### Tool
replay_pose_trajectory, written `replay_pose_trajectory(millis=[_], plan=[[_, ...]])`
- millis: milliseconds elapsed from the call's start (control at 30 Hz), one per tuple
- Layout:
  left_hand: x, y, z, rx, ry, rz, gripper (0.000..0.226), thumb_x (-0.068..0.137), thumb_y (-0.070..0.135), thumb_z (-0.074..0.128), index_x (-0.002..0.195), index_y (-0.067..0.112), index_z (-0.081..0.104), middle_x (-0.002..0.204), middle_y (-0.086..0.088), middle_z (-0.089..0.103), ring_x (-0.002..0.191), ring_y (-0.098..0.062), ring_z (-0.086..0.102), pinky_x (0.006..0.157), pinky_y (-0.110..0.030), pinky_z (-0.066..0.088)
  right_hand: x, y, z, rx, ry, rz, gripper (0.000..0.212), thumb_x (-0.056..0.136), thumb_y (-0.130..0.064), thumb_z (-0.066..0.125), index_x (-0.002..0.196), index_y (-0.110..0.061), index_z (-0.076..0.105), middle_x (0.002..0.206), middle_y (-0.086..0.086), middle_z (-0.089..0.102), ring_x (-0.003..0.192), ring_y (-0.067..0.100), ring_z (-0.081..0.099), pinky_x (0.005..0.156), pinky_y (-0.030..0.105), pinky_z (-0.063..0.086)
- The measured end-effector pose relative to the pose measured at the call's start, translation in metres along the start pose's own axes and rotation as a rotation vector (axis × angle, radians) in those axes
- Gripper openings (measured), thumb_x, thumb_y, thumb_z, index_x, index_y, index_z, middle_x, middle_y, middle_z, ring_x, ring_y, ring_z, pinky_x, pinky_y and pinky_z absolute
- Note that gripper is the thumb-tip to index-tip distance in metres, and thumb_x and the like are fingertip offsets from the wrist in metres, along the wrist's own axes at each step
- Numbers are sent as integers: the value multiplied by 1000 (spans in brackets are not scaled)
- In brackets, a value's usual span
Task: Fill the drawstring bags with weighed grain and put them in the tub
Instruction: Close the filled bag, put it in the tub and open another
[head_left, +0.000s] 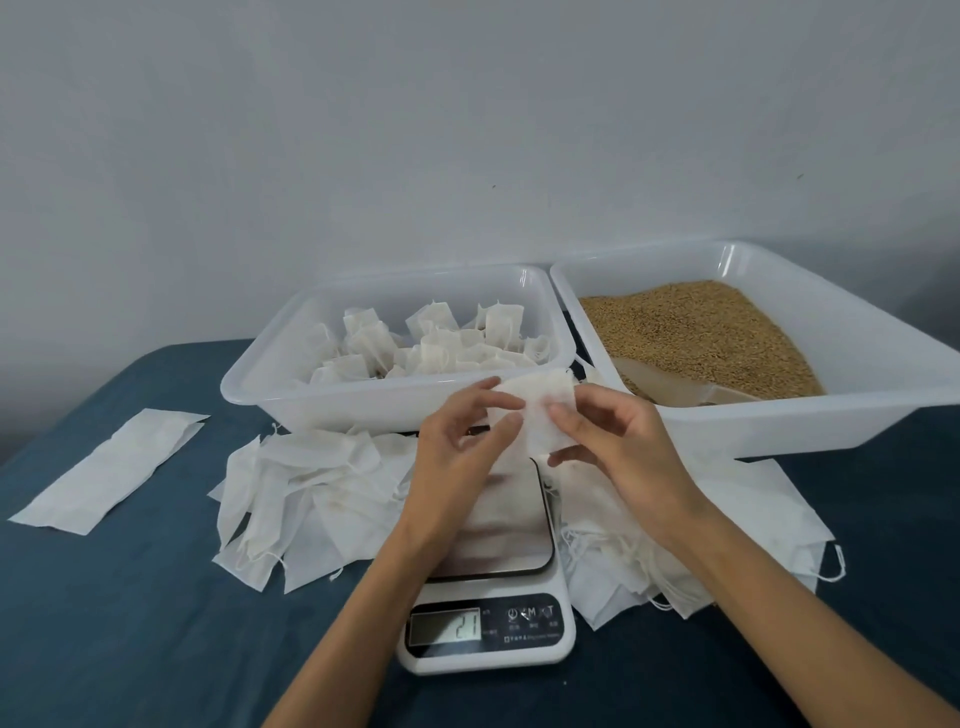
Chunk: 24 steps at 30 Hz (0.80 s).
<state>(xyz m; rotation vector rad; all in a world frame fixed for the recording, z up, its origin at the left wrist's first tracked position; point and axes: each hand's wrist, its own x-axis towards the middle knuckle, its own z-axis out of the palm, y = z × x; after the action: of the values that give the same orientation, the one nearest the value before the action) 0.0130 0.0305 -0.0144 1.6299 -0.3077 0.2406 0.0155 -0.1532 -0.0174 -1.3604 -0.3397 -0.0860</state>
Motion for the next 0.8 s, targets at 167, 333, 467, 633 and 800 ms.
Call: replay_pose_trajectory(millis=[167,333,467,633,800], plan=[[0,-2,-1,2,78,41,32,90,-9,69,86,21,78,101,7,76,101,-5,68,75,-16,52,-3,4,2,-490,240,-232,5,87,-17,79,89,-17,75,96,-5,62,69,21,60,67,40,56],[1,-4,-1,91,82,93,37,92,-6,68,85,30,77,95,11,76,78,-6,62,69,-19,49,-5,4,3,-465,182,-257,6,88,-18,78,89,-18,72,89,-10,64,58,15,56,51,36,52],[-1,-3,1,35,74,87,30,94,-1,69,95,29,77,91,10,74,77,-3,60,69,-18,48,-6,5,4,-363,100,-168,15,96,-27,71,87,-15,68,77,-5,68,43,21,57,46,28,45],[2,-5,-1,-140,102,-7,22,97,-3,67,100,17,76,77,6,61,78,-13,53,74,-27,45,-4,-2,-2,-208,137,-112,26,98,-33,65,90,-8,65,70,9,70,39,30,60,41,33,43],[3,-5,-4,-120,133,-20,30,95,-10,61,97,14,79,81,-1,70,81,-18,60,80,-34,51,-6,-2,1,-266,-108,35,53,97,-45,63,122,1,58,109,11,70,54,35,71,45,39,52]])
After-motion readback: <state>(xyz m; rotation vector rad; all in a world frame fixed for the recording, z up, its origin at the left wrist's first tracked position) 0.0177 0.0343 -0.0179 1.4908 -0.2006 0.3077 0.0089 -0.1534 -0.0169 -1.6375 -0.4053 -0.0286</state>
